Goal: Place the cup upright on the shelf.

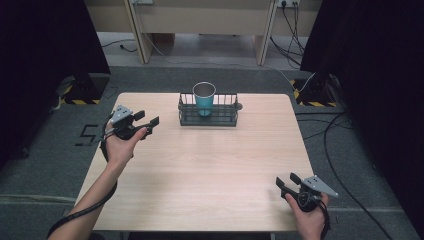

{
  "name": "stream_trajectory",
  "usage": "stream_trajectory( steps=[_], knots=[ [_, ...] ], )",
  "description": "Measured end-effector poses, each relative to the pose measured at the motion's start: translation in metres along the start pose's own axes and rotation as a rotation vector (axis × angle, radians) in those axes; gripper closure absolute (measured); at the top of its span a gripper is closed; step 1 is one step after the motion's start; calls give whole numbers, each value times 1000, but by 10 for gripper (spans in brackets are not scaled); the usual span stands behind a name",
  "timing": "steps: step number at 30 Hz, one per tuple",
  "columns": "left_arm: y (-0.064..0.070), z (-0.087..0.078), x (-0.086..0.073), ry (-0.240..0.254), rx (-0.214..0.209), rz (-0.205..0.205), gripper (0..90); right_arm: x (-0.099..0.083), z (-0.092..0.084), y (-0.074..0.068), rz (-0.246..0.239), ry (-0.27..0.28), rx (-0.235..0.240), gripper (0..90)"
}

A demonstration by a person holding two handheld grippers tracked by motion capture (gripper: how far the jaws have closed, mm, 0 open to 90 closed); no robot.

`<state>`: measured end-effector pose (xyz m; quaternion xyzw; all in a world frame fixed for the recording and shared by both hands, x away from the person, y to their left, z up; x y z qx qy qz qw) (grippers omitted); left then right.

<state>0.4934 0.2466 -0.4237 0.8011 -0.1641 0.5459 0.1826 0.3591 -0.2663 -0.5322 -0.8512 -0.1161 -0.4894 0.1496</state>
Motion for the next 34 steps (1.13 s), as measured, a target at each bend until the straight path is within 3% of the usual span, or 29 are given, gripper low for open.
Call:
stream_trajectory(
  steps=[1,2,18,27,31,34],
  knots=[
    [0,-3,-3,1,0,-3,316,0,0,0,5,-1,0,374],
    [0,-4,-5,5,1,-6,316,0,0,2,-20,6,-4,374],
    [-11,-34,-53,-25,31,-3,315,0,0,0,1,0,-5,374],
    [-13,-40,-87,-51,26,-4,315,0,0,0,1,0,-6,375],
    [-13,-39,-98,-49,33,7,310,0,0,1,-7,3,-6,373],
    [-11,-40,-103,-47,15,1,305,0,-1,0,-10,5,-4,364]
  ],
)
Point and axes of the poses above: each handheld gripper's, and its own axes: z roughly forward along the jaws, x roughly out of its top, y roughly to its right, the point moved 5 cm from there along z, roughly forward along the jaws, and after that the axes turned 3 degrees about -y, right-handed, at the moved point
